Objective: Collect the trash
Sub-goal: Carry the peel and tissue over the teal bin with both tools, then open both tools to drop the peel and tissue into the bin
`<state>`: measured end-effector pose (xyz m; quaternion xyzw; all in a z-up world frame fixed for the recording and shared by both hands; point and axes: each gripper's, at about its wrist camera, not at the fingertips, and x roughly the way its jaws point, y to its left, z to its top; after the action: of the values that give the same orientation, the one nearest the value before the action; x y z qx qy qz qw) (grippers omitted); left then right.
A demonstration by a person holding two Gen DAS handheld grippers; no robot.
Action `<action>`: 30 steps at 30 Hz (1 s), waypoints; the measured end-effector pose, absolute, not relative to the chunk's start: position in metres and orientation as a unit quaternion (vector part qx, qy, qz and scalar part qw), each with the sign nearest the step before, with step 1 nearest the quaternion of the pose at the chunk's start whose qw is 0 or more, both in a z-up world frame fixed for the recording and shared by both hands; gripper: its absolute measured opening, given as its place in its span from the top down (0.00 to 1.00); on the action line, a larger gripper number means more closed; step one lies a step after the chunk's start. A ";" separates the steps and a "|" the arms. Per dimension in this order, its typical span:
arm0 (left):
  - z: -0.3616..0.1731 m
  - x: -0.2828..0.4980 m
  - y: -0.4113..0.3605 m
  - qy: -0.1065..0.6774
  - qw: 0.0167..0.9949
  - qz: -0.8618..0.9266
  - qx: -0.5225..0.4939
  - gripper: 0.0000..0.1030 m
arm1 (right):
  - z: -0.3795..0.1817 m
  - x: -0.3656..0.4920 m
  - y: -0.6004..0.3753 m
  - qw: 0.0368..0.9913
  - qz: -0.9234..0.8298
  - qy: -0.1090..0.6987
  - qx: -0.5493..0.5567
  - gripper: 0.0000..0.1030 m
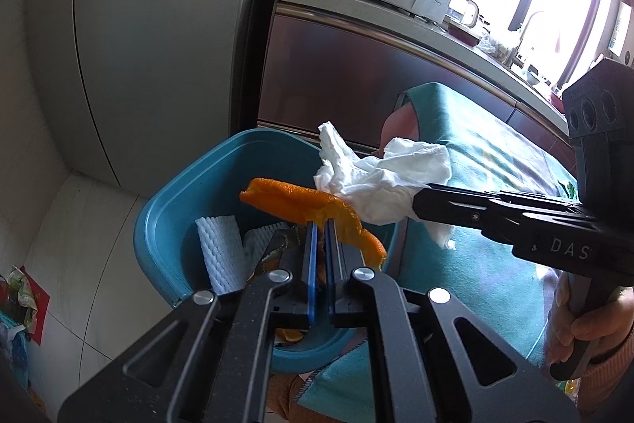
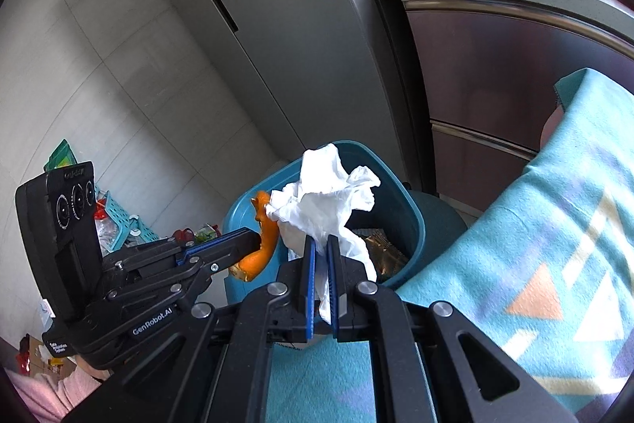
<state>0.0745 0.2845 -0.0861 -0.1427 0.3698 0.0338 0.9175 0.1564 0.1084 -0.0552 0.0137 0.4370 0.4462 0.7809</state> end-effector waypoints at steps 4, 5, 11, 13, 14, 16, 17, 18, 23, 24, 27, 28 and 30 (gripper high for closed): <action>-0.091 0.079 0.287 0.375 0.915 0.040 -0.144 0.96 | -0.061 0.155 0.117 0.777 0.445 0.445 0.004 0.95; -0.093 0.080 0.288 0.375 0.915 0.041 -0.145 0.96 | -0.062 0.156 0.118 0.776 0.445 0.447 0.002 0.95; -0.102 0.085 0.291 0.383 0.910 0.046 -0.152 0.96 | -0.069 0.161 0.138 0.768 0.443 0.462 -0.012 0.95; -0.105 0.087 0.293 0.384 0.909 0.046 -0.154 0.96 | -0.070 0.162 0.142 0.767 0.442 0.465 -0.015 0.95; -0.106 0.088 0.293 0.385 0.908 0.045 -0.156 0.95 | -0.070 0.163 0.144 0.766 0.443 0.466 -0.017 0.93; -0.108 0.090 0.295 0.385 0.908 0.045 -0.159 0.95 | -0.071 0.163 0.147 0.765 0.441 0.468 -0.018 0.93; -0.109 0.091 0.295 0.384 0.908 0.045 -0.160 0.95 | -0.072 0.164 0.148 0.764 0.441 0.471 -0.018 0.93; -0.111 0.092 0.295 0.382 0.909 0.046 -0.160 0.95 | -0.074 0.165 0.149 0.763 0.439 0.474 -0.018 0.91; -0.116 0.097 0.295 0.385 0.907 0.048 -0.166 0.95 | -0.073 0.167 0.147 0.764 0.438 0.475 -0.009 0.91; -0.117 0.097 0.295 0.385 0.906 0.048 -0.167 0.94 | -0.073 0.167 0.147 0.763 0.438 0.474 -0.007 0.91; -0.116 0.092 0.295 0.380 0.908 0.046 -0.169 0.90 | -0.072 0.167 0.143 0.764 0.439 0.473 -0.002 0.91; -0.114 0.091 0.294 0.377 0.910 0.044 -0.168 0.89 | -0.071 0.166 0.141 0.764 0.439 0.472 -0.001 0.91; -0.111 0.087 0.292 0.370 0.913 0.040 -0.165 0.83 | -0.071 0.166 0.137 0.765 0.441 0.470 0.004 0.89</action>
<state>0.0872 0.2920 -0.1114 -0.1653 0.3703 0.0399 0.9132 0.1658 0.1371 -0.0707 0.0035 0.4699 0.4407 0.7648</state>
